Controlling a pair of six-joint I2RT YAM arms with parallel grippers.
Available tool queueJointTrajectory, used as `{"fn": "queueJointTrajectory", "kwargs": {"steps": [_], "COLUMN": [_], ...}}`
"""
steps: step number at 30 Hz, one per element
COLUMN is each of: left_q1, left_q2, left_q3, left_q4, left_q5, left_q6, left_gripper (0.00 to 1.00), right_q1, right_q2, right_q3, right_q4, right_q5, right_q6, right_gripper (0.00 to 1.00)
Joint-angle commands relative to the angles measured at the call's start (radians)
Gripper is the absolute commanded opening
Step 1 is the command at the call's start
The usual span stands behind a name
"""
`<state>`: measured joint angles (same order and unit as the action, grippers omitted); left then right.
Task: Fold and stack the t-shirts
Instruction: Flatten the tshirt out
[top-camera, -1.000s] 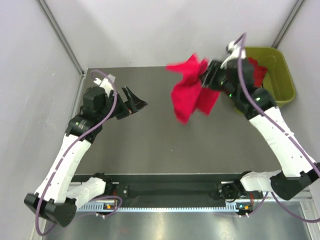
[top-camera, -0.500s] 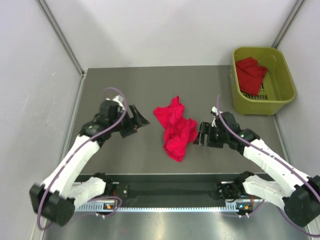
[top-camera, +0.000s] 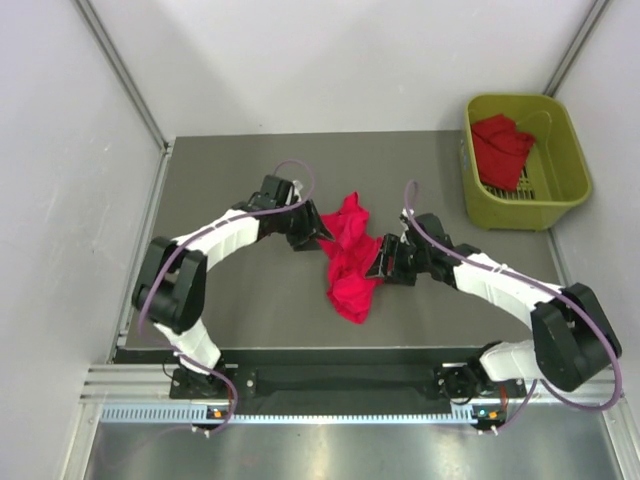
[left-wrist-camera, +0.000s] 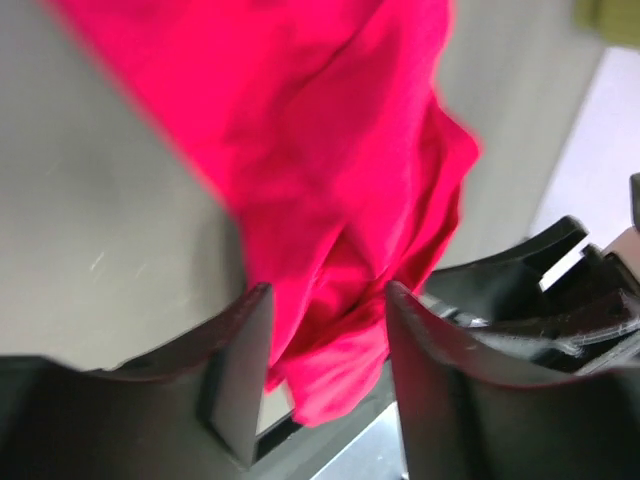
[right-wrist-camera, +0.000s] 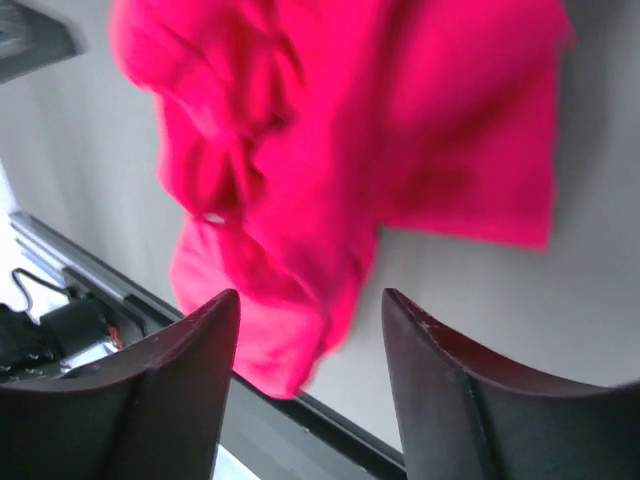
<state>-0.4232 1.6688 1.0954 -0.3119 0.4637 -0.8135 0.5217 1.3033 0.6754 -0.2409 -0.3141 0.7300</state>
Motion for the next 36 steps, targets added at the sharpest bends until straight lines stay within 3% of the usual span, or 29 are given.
{"fn": "queueJointTrajectory", "kwargs": {"steps": [1,2,3,10,17,19,21,24,25,32,36], "left_q1": [-0.003,-0.003,-0.005,-0.014,-0.023,-0.028,-0.028,-0.028,-0.026,-0.019,0.009], "left_q2": [0.086,0.113,0.123,0.239,0.313,0.328,0.336,0.328,0.325,0.131,-0.022], "left_q3": [0.095,0.106,0.107,0.162,0.204,0.228,0.238,0.259,0.279,0.359,0.379], "left_q4": [0.069,0.076,0.106,0.149,0.211,0.214,0.217,0.188,0.169,-0.105,-0.248], "left_q5": [0.136,0.142,0.150,0.213,0.228,0.231,0.219,0.188,0.176,-0.068,-0.274], "left_q6": [0.036,0.025,0.017,-0.019,-0.068,-0.075,-0.082,-0.066,-0.056,0.141,0.203], "left_gripper": [0.50,0.49,0.49,0.54,0.49,0.42,0.34,0.07,0.00,0.00,0.00], "right_q1": [0.003,-0.002,-0.006,-0.032,-0.051,-0.055,-0.061,-0.075,-0.081,-0.152,-0.167], "right_q2": [0.042,0.054,0.062,0.142,0.185,0.183,0.180,0.168,0.157,0.048,-0.002], "right_q3": [0.101,0.110,0.125,0.167,0.196,0.190,0.182,0.171,0.171,0.246,0.376], "right_q4": [0.060,0.058,0.055,0.045,0.003,-0.003,-0.009,-0.023,-0.032,-0.182,-0.300], "right_q5": [-0.008,-0.010,-0.016,-0.040,-0.043,-0.043,-0.042,-0.039,-0.039,0.041,0.107], "right_q6": [-0.044,-0.050,-0.055,-0.083,-0.122,-0.127,-0.138,-0.155,-0.161,-0.273,-0.333], "right_gripper": [0.57,0.46,0.43,0.44,0.40,0.38,0.28,0.08,0.00,0.00,0.00]}}
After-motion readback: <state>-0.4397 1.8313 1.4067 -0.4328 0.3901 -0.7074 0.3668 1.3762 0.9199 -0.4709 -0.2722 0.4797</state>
